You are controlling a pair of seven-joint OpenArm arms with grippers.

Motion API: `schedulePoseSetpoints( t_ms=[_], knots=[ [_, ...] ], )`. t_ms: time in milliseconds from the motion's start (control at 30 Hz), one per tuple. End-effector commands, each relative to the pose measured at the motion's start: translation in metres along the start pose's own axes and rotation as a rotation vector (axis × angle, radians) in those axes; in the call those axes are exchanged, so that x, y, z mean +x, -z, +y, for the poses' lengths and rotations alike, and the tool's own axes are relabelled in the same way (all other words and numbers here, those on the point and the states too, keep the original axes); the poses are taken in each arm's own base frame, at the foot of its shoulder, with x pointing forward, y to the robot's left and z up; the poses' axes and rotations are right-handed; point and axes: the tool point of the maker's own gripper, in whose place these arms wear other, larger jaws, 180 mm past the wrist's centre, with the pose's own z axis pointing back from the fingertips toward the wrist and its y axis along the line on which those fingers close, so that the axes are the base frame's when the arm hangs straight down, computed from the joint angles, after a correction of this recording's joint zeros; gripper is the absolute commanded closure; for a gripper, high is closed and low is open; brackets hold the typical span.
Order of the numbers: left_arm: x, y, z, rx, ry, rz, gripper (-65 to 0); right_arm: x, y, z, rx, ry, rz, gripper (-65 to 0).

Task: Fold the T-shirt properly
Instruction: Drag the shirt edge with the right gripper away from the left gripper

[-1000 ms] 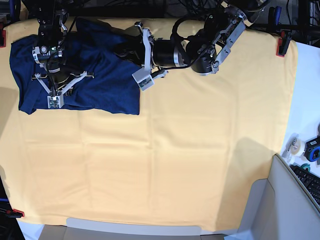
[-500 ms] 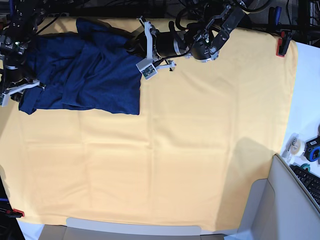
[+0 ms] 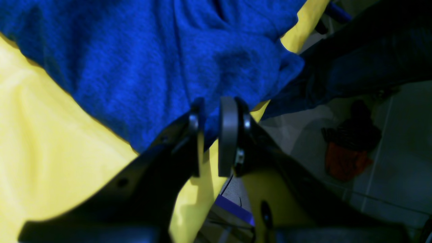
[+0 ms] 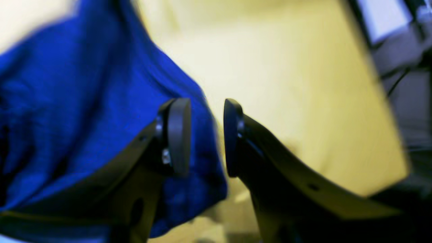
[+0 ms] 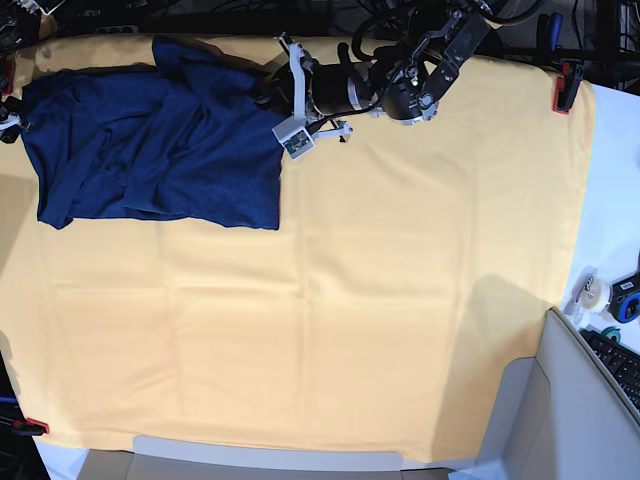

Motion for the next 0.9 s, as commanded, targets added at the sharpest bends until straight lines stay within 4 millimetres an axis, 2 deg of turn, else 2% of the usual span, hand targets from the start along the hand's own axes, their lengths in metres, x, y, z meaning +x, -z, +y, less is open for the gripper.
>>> schedulePoseSetpoints(
  t_ms=[0, 100, 167, 367, 500, 600, 700, 867],
  knots=[
    [0.01, -0.002, -0.003, -0.013, 0.012, -0.038, -6.4, 0.02, -0.003, -0.004, 0.026, 0.004, -0.054, -17.3],
    [0.002, 0.0, 0.002, -0.005, -0.002, -0.013, -6.4, 0.016, 0.008, -0.007, 0.12, 0.097, -0.036, -17.2],
    [-0.003, 0.002, 0.006, -0.001, -0.013, -0.004, -6.4, 0.019, 0.012, -0.001, 0.173, 0.107, -0.027, -17.2],
    [-0.007, 0.004, 0.008, 0.002, -0.024, 0.007, -6.4, 0.033, 0.011, 0.014, 0.255, -0.008, -0.039, -16.8],
    [-0.005, 0.004, 0.009, 0.004, -0.02, 0.005, -6.4, 0.03, 0.013, 0.013, 0.26, -0.012, -0.029, -16.8],
    [-0.005, 0.004, 0.009, 0.004, -0.02, 0.005, -6.4, 0.022, 0.02, 0.009, 0.262, 0.028, -0.006, -16.8],
    [-0.006, 0.004, 0.009, 0.004, -0.021, 0.006, -6.4, 0.015, 0.025, -0.01, 0.217, 0.041, 0.043, -16.8],
    [-0.006, 0.004, 0.01, 0.005, -0.021, 0.007, -6.4, 0.012, 0.03, -0.019, 0.189, 0.05, 0.072, -16.8]
  ],
)
